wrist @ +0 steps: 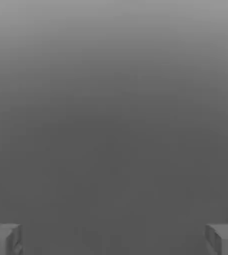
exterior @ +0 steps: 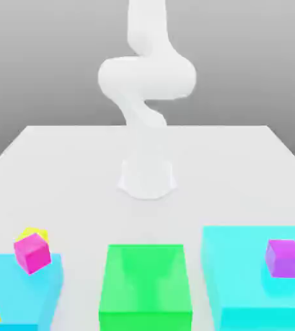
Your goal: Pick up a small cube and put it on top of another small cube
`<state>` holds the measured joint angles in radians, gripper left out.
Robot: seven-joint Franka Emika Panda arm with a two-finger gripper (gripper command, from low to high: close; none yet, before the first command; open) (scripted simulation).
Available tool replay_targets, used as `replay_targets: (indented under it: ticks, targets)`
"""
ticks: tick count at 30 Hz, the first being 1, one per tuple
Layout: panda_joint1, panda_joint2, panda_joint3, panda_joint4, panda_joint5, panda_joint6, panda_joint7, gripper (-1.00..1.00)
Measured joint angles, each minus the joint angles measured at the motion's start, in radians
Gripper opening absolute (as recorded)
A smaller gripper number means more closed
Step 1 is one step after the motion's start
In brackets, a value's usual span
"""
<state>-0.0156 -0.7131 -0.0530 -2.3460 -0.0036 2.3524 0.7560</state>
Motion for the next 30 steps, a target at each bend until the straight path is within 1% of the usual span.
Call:
replay_targets:
  ticks: [6,11,17,20,22,25,29,30]
  targets:
    - [-0.040,0.224,-0.146,-0.117,-0.002,0.137,-0.119,0.00]
    - [-0.083,0.403,-0.257,-0.211,0.017,0.246,-0.228,0.00]
    - [-0.146,0.624,-0.373,-0.324,0.068,0.376,-0.380,0.00]
    - [-0.209,0.736,-0.404,-0.379,0.105,0.440,-0.464,0.00]
    - [-0.237,0.806,-0.399,-0.396,0.147,0.484,-0.518,0.00]
    - [-0.293,0.898,-0.325,-0.384,0.249,0.548,-0.599,0.00]
    - [-0.419,1.013,-0.168,-0.356,0.391,0.633,-0.709,0.00]
    - [-0.446,1.033,-0.136,-0.351,0.412,0.649,-0.726,-1.00]
